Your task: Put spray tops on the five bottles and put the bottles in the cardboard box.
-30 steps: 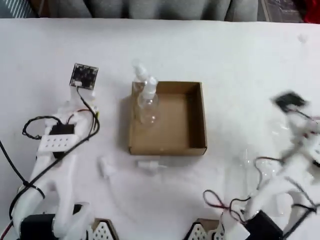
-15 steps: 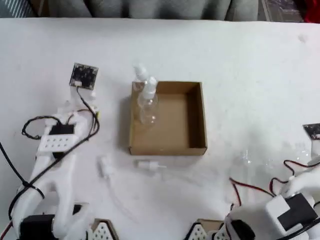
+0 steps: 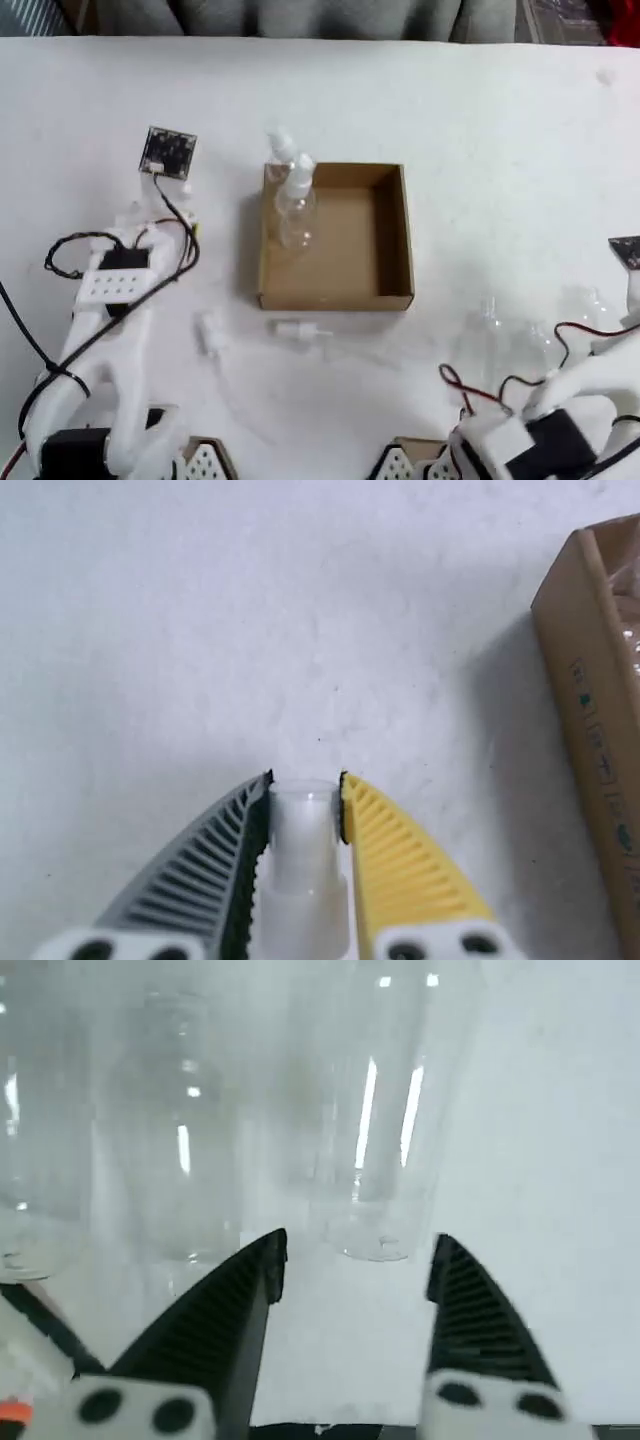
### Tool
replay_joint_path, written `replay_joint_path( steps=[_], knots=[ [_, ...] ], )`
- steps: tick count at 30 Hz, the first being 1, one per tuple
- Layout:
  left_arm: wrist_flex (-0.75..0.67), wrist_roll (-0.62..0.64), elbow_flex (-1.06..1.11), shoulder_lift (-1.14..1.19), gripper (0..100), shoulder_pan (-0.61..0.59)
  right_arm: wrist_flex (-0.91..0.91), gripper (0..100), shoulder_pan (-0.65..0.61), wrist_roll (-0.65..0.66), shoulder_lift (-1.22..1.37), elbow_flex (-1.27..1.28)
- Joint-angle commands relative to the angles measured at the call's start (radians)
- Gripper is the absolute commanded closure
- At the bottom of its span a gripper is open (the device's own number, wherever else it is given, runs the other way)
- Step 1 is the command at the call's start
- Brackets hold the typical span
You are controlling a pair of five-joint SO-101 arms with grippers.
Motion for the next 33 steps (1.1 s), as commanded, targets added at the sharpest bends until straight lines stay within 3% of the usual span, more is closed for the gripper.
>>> replay_joint_path(
  steps=[1,10,16,28,33],
  knots=[
    [-0.012,-0.009,-0.063,-0.002,98,0.015,0.14,92.1,-0.056,-0.011,-0.099,-0.048],
    [-0.012,-0.009,-0.063,-0.001,98,0.015,0.154,80.8,-0.183,-0.117,-0.107,0.025],
    [-0.011,-0.009,-0.063,-0.001,98,0.015,0.041,80.6,-0.266,-0.118,-0.101,0.129],
    [-0.011,-0.009,-0.063,-0.001,98,0.015,-0.151,80.1,-0.274,-0.11,-0.101,0.296],
    [-0.011,-0.009,-0.063,-0.001,98,0.015,-0.208,74.3,-0.294,-0.115,-0.101,0.344]
  ],
)
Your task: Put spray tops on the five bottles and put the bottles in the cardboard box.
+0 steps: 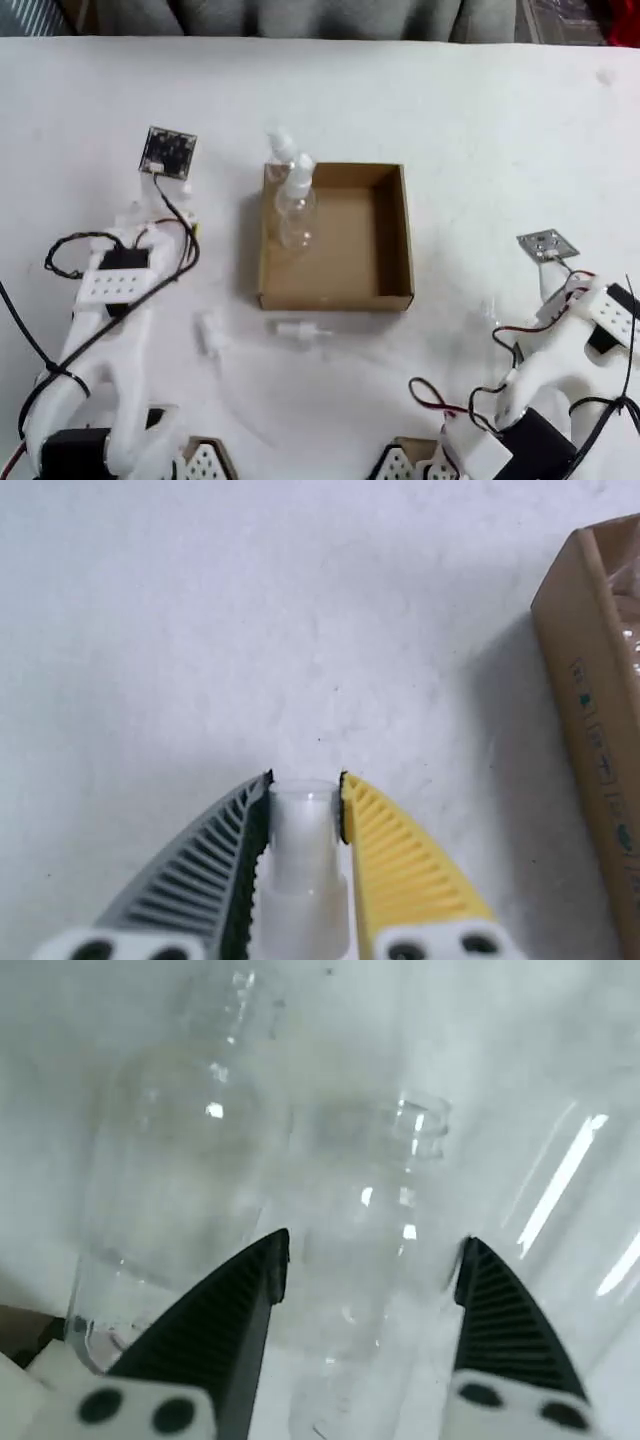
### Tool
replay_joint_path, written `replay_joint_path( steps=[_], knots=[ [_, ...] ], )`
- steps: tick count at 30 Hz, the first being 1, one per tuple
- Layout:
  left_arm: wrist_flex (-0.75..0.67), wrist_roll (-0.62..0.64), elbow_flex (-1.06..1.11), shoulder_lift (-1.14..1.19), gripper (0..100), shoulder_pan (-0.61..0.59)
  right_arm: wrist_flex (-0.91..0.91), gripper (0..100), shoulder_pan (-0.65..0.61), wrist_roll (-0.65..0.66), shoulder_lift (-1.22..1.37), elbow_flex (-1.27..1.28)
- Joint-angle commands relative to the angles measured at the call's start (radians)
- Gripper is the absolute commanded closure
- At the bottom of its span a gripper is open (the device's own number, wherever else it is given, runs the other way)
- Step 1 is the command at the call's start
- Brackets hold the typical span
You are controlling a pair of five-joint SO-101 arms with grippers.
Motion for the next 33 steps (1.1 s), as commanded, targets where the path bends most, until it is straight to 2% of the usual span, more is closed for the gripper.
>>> replay_joint_path(
  steps=[1,4,8,9,13,18,23,25,30,33],
  knots=[
    [-0.011,-0.009,-0.063,-0.001,98,0.015,-0.048,75.3,-0.021,-0.002,-0.031,0.014],
    [-0.011,-0.009,-0.063,-0.001,98,0.015,-0.05,82.5,-0.021,0.002,-0.031,0.012],
    [-0.011,-0.009,-0.063,-0.001,98,0.015,-0.05,98.1,-0.021,0.005,-0.031,0.009],
    [-0.011,-0.009,-0.063,-0.001,98,0.015,-0.05,98.9,-0.021,0.005,-0.033,0.009],
    [-0.011,-0.009,-0.063,-0.001,98,0.015,-0.035,98.5,-0.019,-0.002,-0.047,-0.023],
    [-0.011,-0.009,-0.061,-0.001,98,0.015,0.077,98.2,-0.012,0.0,-0.068,-0.11],
    [-0.009,-0.009,-0.06,-0.002,98,0.012,0.082,97.3,-0.013,0.003,-0.064,-0.106],
    [-0.009,-0.009,-0.06,-0.002,98,0.012,0.068,93.3,-0.012,0.005,-0.065,-0.086],
    [-0.009,-0.009,-0.06,-0.002,98,0.013,-0.045,74.9,-0.019,0.044,-0.065,0.017],
    [-0.009,-0.029,-0.06,-0.002,98,0.013,-0.07,73.9,-0.019,0.092,-0.065,0.057]
  ],
)
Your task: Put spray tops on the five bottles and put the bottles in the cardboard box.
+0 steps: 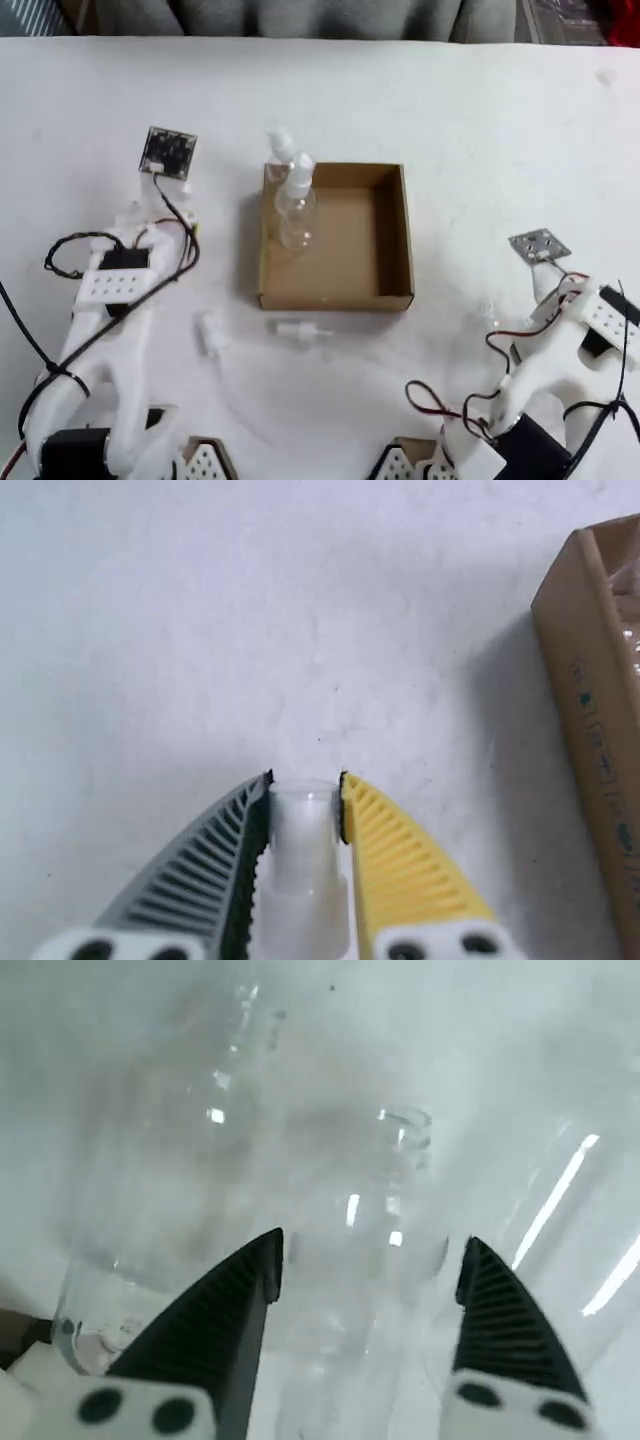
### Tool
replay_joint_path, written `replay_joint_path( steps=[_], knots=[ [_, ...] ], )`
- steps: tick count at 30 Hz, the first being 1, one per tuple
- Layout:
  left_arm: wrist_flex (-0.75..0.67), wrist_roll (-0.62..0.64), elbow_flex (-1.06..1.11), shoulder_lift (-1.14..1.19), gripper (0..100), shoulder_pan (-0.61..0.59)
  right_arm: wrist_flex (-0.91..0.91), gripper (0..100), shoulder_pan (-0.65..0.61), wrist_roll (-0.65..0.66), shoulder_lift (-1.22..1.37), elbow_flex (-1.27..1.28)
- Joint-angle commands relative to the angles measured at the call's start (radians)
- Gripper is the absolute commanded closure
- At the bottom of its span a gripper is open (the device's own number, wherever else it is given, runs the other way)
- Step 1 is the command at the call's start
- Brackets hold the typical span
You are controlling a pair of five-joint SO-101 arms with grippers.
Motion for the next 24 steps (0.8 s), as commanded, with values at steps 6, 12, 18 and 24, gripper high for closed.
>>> replay_joint_path(
  steps=[6,12,18,24],
  knots=[
    [-0.009,-0.048,-0.06,-0.002,98,0.015,-0.041,76.8,0.028,0.115,-0.03,0.032],
    [-0.009,-0.048,-0.06,-0.002,98,0.015,-0.058,77.2,0.033,0.147,-0.028,0.032],
    [-0.009,-0.049,-0.058,-0.002,98,0.015,-0.111,93.7,-0.013,0.146,-0.028,0.071],
    [-0.009,-0.049,-0.058,-0.002,98,0.015,-0.048,98.3,-0.035,0.132,-0.061,0.014]
  ],
)
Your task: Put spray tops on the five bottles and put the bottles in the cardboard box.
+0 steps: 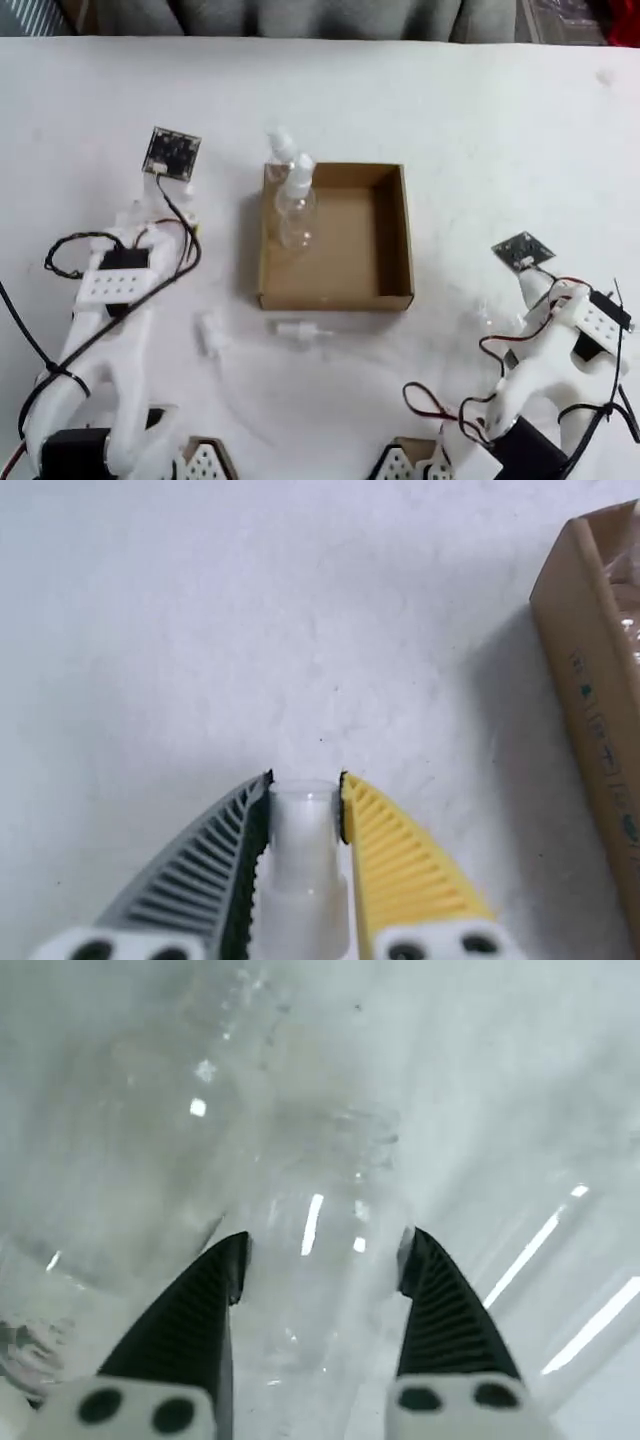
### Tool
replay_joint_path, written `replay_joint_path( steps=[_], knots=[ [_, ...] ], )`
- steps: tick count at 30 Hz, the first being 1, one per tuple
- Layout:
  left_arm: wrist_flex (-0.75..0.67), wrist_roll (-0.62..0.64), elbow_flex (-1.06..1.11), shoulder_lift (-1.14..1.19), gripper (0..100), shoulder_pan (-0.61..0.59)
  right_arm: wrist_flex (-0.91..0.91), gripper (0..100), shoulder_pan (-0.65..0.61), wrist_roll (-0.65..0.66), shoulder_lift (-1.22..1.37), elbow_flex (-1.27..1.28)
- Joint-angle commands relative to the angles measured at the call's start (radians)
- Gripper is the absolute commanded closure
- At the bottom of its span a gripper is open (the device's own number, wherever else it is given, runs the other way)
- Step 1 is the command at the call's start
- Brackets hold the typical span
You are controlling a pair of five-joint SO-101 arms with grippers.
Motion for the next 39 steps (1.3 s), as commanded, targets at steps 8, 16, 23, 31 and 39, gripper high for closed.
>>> replay_joint_path(
  steps=[8,16,23,31,39],
  knots=[
    [-0.011,-0.005,-0.061,-0.002,98,0.015,0.429,98.1,-0.064,-0.244,-0.246,-0.327],
    [0.026,0.112,-0.074,-0.012,98,0.005,0.618,98.1,-0.4,-0.649,-0.555,-0.381],
    [0.13,0.241,-0.118,-0.012,98,0.002,0.515,98.1,-0.863,-0.908,-0.685,-0.382],
    [0.13,0.241,-0.124,-0.012,98,-0.012,0.214,98.1,-1.09,-0.91,-0.688,-0.338],
    [0.13,0.247,-0.13,-0.012,98,-0.048,0.125,98.1,-1.257,-0.911,-0.809,-0.155]
  ],
)
